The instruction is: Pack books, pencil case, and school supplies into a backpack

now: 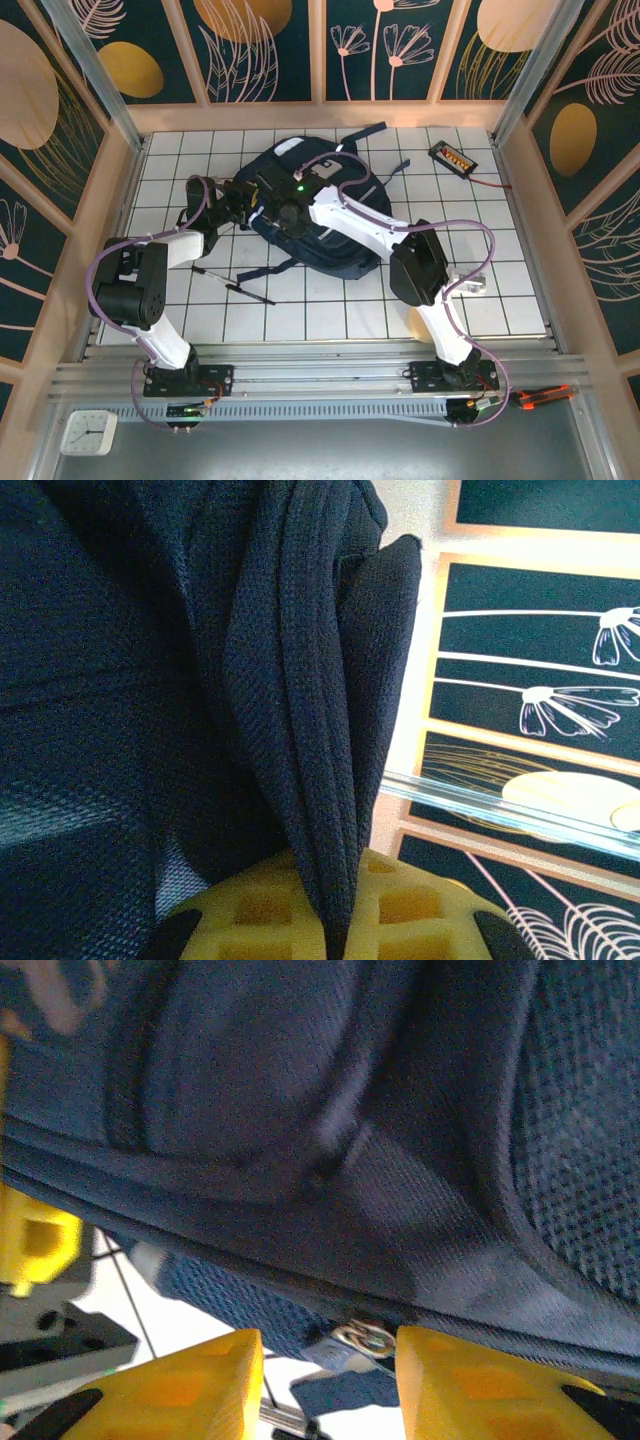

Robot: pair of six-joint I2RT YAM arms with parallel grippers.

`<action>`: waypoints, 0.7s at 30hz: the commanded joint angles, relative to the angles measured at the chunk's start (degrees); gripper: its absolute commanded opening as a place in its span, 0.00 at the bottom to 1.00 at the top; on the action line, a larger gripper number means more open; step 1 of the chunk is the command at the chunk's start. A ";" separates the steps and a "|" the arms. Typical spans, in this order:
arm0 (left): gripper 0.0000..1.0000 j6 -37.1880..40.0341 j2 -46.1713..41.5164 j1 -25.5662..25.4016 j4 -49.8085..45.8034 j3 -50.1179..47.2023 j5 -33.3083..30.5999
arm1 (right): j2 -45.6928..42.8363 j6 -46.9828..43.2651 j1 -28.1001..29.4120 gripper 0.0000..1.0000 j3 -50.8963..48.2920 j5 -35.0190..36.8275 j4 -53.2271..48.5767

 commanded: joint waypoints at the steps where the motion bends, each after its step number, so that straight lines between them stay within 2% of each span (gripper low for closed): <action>1: 0.00 -3.12 -1.98 -0.68 6.26 2.32 2.04 | -1.04 2.19 1.93 0.41 1.33 2.93 -6.70; 8: 0.00 -3.35 -1.89 -0.67 6.46 2.62 1.90 | -2.01 2.93 2.51 0.44 0.76 4.08 -7.91; 21: 0.00 -3.67 -2.86 -1.61 6.54 1.63 1.92 | 2.40 2.51 1.70 0.44 4.40 4.06 -6.27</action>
